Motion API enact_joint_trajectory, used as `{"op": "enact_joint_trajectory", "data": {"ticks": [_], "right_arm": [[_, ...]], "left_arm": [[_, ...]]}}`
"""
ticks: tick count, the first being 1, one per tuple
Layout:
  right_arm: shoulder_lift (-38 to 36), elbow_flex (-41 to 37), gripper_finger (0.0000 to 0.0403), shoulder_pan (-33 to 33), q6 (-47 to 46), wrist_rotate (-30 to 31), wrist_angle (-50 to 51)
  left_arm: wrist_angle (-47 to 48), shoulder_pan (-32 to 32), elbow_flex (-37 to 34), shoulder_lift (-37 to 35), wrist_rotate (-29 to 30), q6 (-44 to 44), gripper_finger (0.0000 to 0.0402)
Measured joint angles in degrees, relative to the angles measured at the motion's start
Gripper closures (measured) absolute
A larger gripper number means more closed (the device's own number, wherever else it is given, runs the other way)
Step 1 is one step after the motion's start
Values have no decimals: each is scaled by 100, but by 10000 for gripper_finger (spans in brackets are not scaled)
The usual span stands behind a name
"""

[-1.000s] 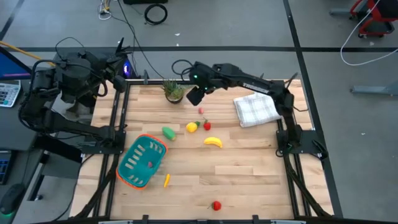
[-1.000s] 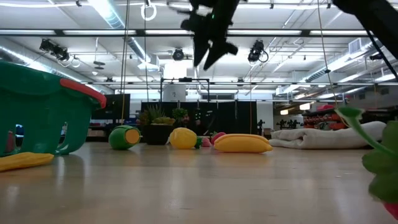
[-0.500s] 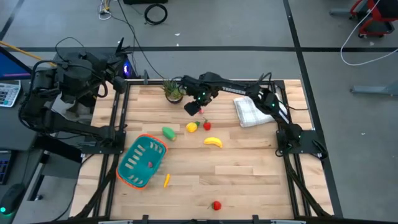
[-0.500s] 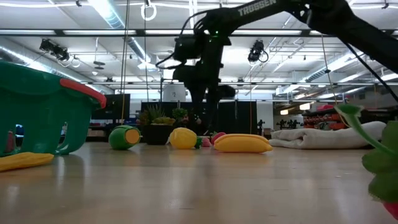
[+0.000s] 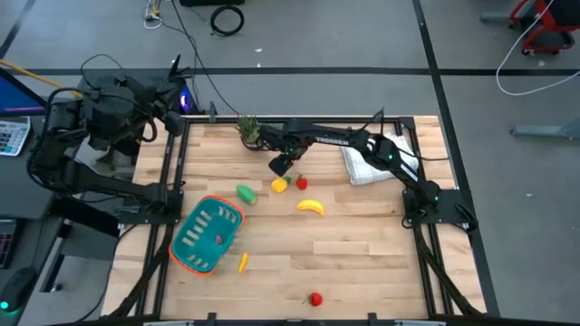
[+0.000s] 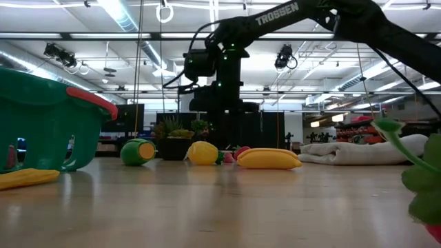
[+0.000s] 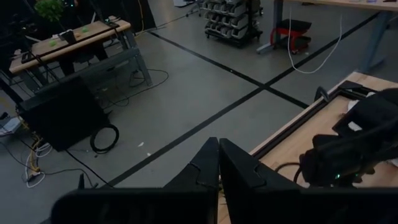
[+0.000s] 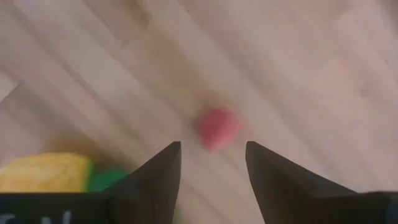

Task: Pick and placing Produce into tupperware
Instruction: Put the pink peach into the blue basket

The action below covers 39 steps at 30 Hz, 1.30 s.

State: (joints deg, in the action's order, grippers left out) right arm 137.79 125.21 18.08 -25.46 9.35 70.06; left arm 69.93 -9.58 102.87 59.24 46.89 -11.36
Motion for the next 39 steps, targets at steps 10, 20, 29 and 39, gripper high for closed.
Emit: {"op": "enact_joint_trajectory", "data": {"ticks": [10, 20, 29, 39], "right_arm": [[72, -150, 215, 58, -198, -382, -220], [75, -772, 215, 49, -205, -211, -396], [73, -850, 215, 47, -346, -189, -661], [73, -850, 215, 47, -338, -189, -918]], "left_arm": [[-2, 1, 0, 0, 0, -6, 377], [-4, 0, 0, 0, -2, -4, 383], [-2, 1, 0, 0, -2, -4, 382], [-2, 1, 0, 0, -2, -2, 382]]}}
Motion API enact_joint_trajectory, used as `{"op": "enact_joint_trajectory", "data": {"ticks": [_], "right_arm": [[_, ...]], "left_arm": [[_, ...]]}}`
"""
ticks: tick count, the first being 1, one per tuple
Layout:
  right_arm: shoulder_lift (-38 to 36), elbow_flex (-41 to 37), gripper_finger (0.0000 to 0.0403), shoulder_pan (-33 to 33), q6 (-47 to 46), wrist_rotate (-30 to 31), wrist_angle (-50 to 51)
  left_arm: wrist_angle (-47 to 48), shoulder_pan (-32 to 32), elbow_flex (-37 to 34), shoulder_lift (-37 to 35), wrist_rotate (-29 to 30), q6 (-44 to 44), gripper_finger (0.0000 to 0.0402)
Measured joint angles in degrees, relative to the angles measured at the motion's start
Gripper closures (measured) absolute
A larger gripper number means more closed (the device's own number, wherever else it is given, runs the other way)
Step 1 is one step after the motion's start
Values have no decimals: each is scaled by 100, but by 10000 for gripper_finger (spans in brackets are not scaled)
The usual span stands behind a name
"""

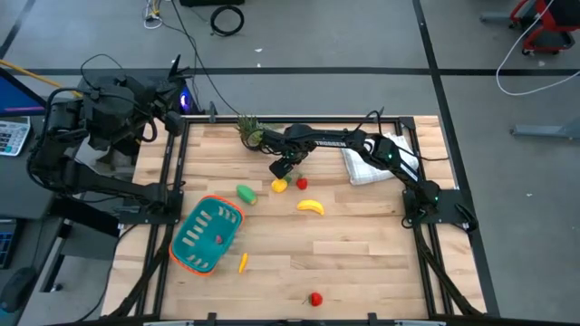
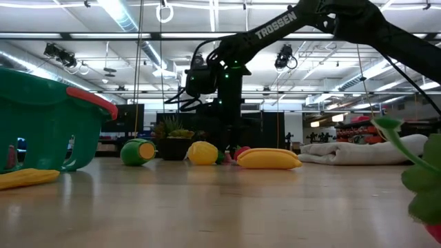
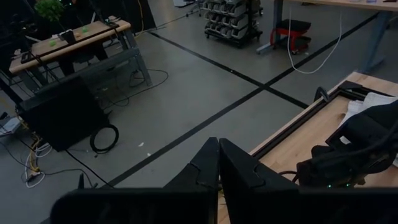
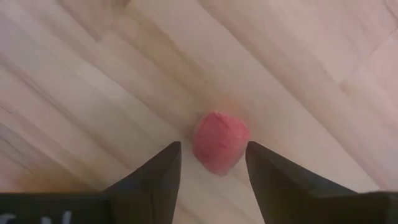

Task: Pick and placing Produce into tupperware
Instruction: Put the pink peach into the blue basket

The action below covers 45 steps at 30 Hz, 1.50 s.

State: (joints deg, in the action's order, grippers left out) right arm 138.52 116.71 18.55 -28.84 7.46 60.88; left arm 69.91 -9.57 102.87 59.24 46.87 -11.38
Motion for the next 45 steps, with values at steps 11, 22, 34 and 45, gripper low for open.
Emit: {"op": "enact_joint_trajectory", "data": {"ticks": [11, 22, 34, 45], "right_arm": [[0, 0, 323, -10, 28, -170, -396], [-459, 0, 375, -347, 489, -1399, -1764], [-1661, 11, 375, -1665, 1577, -1785, -5190], [-902, 0, 375, -2417, 1695, -1556, -5613]], "left_arm": [[0, -1, 0, 0, 0, 2, 387], [0, -1, 0, 0, 2, 5, 377], [-2, 0, 0, 0, 1, 3, 388], [-10, 0, 0, 0, 2, -185, 371]]}}
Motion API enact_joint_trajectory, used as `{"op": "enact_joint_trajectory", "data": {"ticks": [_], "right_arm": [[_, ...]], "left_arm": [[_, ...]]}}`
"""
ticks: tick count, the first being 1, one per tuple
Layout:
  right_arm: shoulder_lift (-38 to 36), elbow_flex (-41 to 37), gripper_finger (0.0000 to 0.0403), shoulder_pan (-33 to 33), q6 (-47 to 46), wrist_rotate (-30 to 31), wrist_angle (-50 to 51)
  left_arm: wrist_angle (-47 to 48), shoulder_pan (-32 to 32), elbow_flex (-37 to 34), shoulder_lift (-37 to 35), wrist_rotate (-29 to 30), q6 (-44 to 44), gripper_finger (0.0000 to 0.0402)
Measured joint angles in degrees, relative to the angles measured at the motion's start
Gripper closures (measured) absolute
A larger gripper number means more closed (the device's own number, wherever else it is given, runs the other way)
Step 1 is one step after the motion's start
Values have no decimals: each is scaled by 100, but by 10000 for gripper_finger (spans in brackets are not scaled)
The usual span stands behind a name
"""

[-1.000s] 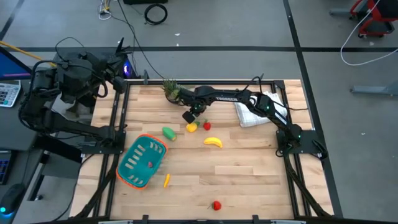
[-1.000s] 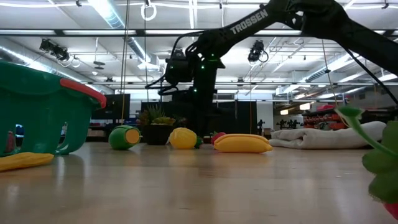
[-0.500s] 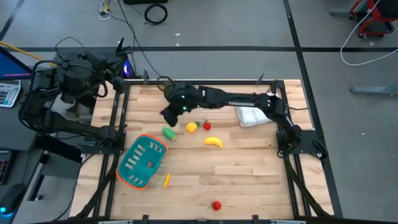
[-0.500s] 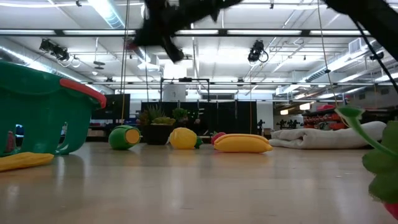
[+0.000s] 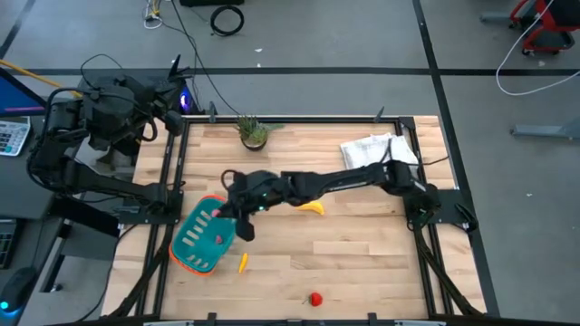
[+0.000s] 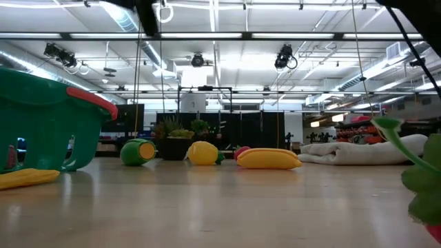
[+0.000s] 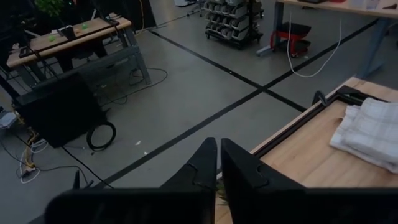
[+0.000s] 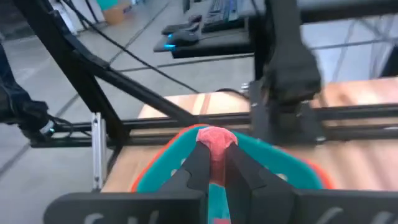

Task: Pick and placing Produce into tupperware
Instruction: Put the pink peach into the blue basket, then put the yellow banana into the blue basket

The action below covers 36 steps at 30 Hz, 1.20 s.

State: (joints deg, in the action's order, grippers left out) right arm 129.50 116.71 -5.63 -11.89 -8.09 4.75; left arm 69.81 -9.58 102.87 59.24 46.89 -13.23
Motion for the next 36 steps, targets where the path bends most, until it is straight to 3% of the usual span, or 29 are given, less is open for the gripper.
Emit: {"op": "enact_joint_trajectory", "data": {"ticks": [5, 14, 27, 36], "right_arm": [[472, 2, 375, 66, -644, -170, 15], [937, 4, 371, 53, -756, -160, 314], [1031, 7, 281, 63, -609, 4, 249], [1000, 7, 197, 105, -792, 8, 270]], "left_arm": [[1, -1, 0, 2, -1, -116, 368], [1, -1, 0, 2, -1, -118, 375], [3, 1, 0, 2, -2, -112, 366], [4, -1, 0, 2, -1, -108, 370]]}}
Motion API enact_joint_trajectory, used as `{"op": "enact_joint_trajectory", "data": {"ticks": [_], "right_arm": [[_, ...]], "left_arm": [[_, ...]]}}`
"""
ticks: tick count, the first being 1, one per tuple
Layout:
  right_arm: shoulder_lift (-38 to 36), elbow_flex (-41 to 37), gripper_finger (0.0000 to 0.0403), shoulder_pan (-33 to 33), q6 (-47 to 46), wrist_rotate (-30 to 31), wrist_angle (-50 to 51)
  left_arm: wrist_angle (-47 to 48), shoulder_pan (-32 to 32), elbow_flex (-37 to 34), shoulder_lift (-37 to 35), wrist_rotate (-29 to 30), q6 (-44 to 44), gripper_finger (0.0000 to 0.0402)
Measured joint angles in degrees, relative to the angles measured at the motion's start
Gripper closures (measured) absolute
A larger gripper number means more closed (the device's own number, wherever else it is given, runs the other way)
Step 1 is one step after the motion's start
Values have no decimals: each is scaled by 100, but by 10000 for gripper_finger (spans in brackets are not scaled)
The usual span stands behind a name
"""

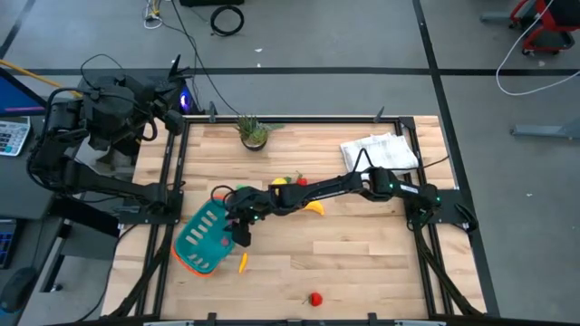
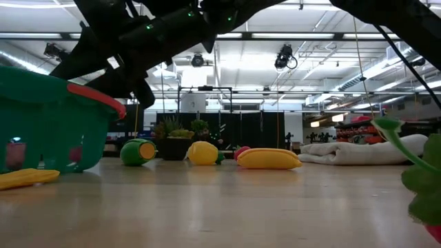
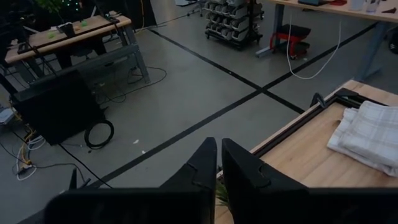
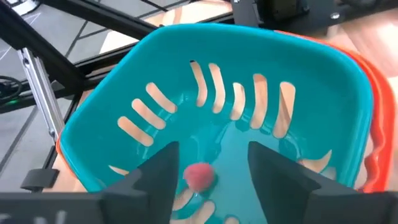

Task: Pick and placing Produce into tupperware
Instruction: Put the yellow banana into the blue basket

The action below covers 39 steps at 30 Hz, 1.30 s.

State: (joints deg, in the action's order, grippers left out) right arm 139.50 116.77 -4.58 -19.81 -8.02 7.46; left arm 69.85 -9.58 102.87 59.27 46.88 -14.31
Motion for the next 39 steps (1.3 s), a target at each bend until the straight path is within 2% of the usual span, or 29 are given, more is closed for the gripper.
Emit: {"op": "enact_joint_trajectory", "data": {"ticks": [6, 10, 15, 20, 24, 26, 28, 31, 34, 39], "right_arm": [[-404, 92, 177, 130, -73, 12, -58], [-996, 101, 186, 276, 24, 19, 113], [-1911, 103, 201, 492, 357, 146, 919], [-2801, 105, 210, 698, 389, 215, 2513], [-3306, 105, 211, 722, 449, 251, 4215], [-3500, 105, 211, 657, 515, 472, 5055], [-3603, 103, 211, 573, 549, 886, 5885], [-3610, 103, 207, 467, 552, 1355, 6626], [-3465, 102, 199, 377, 546, 1360, 7016], [-3039, -209, 188, 157, 787, 1265, 7082]], "left_arm": [[43, 1, 0, 4, 0, 4, 361], [86, 2, 2, 2, -5, -4, 361], [341, 0, 1, 3, -335, -7, 362], [412, 0, -11, 15, -362, -8, 362], [417, 1, -13, 40, -362, -2, 362], [427, 1, -13, 48, -363, -2, 362], [441, 2, -13, 74, -362, -4, 362], [463, 0, -15, 102, -362, 16, 362], [475, 0, -17, 142, -364, -6, 363], [505, 0, -17, 239, -362, 0, 363]]}}
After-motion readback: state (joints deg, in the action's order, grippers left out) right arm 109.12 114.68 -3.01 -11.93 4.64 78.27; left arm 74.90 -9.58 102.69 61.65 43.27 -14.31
